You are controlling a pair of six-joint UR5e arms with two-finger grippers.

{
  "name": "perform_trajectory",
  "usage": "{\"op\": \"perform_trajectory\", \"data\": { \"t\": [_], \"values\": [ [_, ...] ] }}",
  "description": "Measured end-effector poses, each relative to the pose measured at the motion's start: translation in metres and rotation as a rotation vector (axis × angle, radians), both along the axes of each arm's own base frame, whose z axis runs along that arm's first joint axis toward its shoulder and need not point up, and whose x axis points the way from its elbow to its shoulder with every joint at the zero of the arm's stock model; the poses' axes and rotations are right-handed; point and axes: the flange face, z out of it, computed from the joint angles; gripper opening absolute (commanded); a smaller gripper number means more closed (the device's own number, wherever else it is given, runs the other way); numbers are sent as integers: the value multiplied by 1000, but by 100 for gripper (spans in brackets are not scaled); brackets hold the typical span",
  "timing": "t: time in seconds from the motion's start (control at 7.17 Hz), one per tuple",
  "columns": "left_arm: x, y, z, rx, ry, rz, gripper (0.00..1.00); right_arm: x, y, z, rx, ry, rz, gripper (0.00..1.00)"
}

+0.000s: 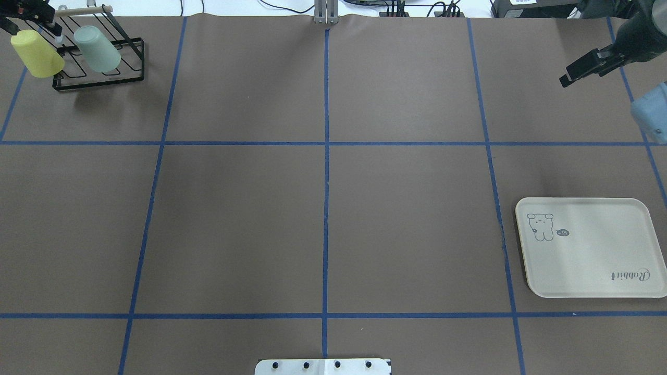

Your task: Left arm grabs green cup and hands to right arm on tray

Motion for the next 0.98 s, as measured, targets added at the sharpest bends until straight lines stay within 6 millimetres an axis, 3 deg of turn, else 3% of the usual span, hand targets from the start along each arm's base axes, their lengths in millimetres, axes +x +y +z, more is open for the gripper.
{"op": "perform_trajectory", "data": {
  "t": [0.56,0.98],
  "values": [
    [57,-46,7,8,-104,-22,100,-25,-2,-17,-6,4,11,100],
    [85,-52,17,9,-103,-11,100,-28,-1,-17,-5,4,7,100]
  ]
}}
